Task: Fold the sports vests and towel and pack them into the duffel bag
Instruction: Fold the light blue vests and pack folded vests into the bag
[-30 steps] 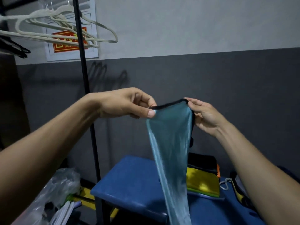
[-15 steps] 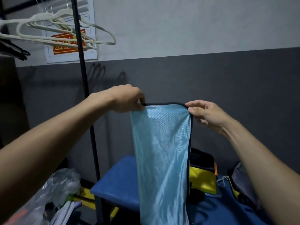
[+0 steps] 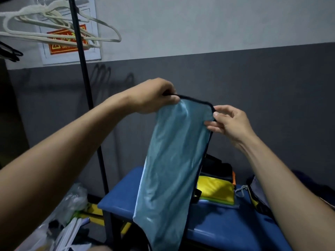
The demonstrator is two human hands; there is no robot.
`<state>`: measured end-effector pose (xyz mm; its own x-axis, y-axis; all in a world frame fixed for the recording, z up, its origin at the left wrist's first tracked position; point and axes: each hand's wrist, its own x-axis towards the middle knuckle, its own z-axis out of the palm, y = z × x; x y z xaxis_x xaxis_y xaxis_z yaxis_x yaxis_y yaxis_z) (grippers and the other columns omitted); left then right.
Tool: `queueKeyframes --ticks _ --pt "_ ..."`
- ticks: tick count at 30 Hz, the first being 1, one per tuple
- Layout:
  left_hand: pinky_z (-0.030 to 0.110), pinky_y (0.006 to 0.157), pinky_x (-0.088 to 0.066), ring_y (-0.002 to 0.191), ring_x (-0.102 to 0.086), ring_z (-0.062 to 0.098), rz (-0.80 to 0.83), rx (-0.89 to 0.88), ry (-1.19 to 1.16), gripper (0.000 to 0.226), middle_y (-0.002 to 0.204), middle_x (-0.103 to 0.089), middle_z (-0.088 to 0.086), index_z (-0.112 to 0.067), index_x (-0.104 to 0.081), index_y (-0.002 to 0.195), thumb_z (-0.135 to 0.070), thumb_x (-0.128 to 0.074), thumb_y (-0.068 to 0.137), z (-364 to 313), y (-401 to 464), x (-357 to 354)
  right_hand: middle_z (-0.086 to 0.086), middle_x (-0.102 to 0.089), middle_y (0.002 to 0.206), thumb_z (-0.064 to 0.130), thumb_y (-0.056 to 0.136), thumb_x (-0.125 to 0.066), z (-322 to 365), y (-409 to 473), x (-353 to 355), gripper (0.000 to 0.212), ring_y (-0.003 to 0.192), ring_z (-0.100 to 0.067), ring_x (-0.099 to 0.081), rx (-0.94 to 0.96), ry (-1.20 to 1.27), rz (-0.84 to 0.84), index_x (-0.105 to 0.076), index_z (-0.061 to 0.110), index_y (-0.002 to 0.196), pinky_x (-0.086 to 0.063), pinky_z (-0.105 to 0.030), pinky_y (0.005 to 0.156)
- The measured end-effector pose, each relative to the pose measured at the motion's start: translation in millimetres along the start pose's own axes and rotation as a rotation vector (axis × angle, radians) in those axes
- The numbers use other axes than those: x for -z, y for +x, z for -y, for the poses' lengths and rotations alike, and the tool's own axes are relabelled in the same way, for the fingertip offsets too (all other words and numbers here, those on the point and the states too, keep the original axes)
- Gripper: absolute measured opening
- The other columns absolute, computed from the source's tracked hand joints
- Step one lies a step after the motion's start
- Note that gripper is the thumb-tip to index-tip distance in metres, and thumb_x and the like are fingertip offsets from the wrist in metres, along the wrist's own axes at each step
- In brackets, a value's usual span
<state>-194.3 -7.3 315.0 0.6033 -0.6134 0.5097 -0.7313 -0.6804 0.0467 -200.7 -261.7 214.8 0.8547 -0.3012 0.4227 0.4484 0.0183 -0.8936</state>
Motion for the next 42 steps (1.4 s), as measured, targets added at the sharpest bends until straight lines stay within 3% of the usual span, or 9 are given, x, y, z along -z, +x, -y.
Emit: queueKeyframes --ticks 6,12,16,23,29,35,38,40,42 --pt "0.022 0.068 -0.055 0.082 -0.065 0.009 0.218 -0.062 -0.887 0.020 0.092 -0.073 0.004 -0.006 -0.072 0.106 -0.023 -0.062 0.101 -47.3 -0.6 -21.2 -0.003 -0.069 0.088 -0.001 0.100 -0.055 48.3 -1.4 36.6 0.022 0.055 -0.012 -0.071 0.279 -0.028 -0.239 -0.061 0.018 0.092 -0.059 -0.025 0.055" --pt "0.030 0.065 -0.056 0.063 -0.053 0.015 0.083 -0.082 -1.171 0.025 0.088 -0.063 0.014 0.001 -0.069 0.107 -0.020 -0.056 0.105 -59.3 26.5 -26.0 0.007 -0.067 0.080 0.008 0.096 -0.062 125.4 43.2 18.8 0.012 0.059 -0.008 -0.069 0.513 -0.169 -0.170 -0.057 0.019 0.097 -0.059 -0.027 0.062" --pt "0.035 0.068 -0.058 0.060 -0.052 0.015 -0.026 0.091 -1.035 0.031 0.087 -0.059 0.014 0.004 -0.072 0.108 -0.022 -0.056 0.105 -12.9 35.8 -67.9 0.000 -0.064 0.079 0.001 0.096 -0.061 70.3 95.3 -14.7 0.015 0.056 -0.012 -0.068 0.396 -0.306 -0.041 -0.060 0.015 0.101 -0.059 -0.030 0.057" --pt "0.026 0.064 -0.057 0.073 -0.052 0.024 0.018 0.513 -1.021 0.038 0.087 -0.055 0.013 0.008 -0.068 0.107 -0.030 -0.063 0.101 122.4 -28.4 -195.8 -0.009 -0.067 0.076 -0.011 0.093 -0.061 -155.8 125.6 -83.1 0.024 0.054 -0.010 -0.067 -0.031 -0.355 0.202 -0.063 0.013 0.097 -0.056 -0.026 0.055" --pt "0.035 0.062 -0.047 0.050 -0.043 0.011 0.022 0.862 -0.741 0.036 0.057 -0.037 0.000 -0.006 -0.053 0.073 -0.028 -0.062 0.101 227.6 -104.7 -294.3 -0.004 -0.069 0.080 -0.017 0.086 -0.060 -323.6 111.8 -168.3 0.035 0.069 -0.019 -0.068 -0.294 -0.371 0.320 -0.066 0.018 0.087 -0.061 -0.045 0.084" --pt "0.036 0.057 -0.040 0.054 -0.051 0.017 -0.006 0.997 -0.321 0.043 0.051 -0.054 -0.004 -0.012 -0.057 0.064 -0.032 -0.057 0.101 307.9 -134.2 -344.8 0.000 -0.071 0.091 -0.010 0.090 -0.059 -400.4 114.6 -221.5 0.029 0.063 -0.003 -0.067 -0.336 -0.430 0.326 -0.067 0.018 0.097 -0.051 -0.014 0.060" --pt "0.036 0.060 -0.041 0.071 -0.059 0.029 0.003 1.061 -0.177 0.036 0.066 -0.060 0.003 -0.015 -0.060 0.071 -0.032 -0.053 0.102 328.9 -138.5 -359.9 0.004 -0.070 0.093 -0.007 0.088 -0.064 -422.6 119.5 -236.5 0.033 0.075 -0.006 -0.067 -0.346 -0.483 0.382 -0.069 0.020 0.107 -0.053 -0.020 0.073" --pt "0.040 0.073 -0.047 0.095 -0.061 0.038 0.084 1.088 -0.018 0.025 0.097 -0.069 0.011 -0.015 -0.068 0.096 -0.032 -0.051 0.102 335.4 -143.2 -371.6 0.001 -0.065 0.114 0.001 0.091 -0.065 -435.1 119.9 -240.3 0.040 0.097 -0.013 -0.064 -0.341 -0.576 0.501 -0.065 0.020 0.125 -0.050 -0.026 0.089" --pt "0.048 0.091 -0.046 0.117 -0.049 0.041 0.189 1.084 0.143 0.031 0.129 -0.055 0.016 -0.017 -0.061 0.126 -0.032 -0.054 0.100 332.4 -143.1 -380.6 0.000 -0.053 0.136 0.008 0.093 -0.063 -441.9 116.2 -241.0 0.053 0.110 -0.016 -0.060 -0.328 -0.679 0.660 -0.052 0.020 0.144 -0.046 -0.029 0.102"
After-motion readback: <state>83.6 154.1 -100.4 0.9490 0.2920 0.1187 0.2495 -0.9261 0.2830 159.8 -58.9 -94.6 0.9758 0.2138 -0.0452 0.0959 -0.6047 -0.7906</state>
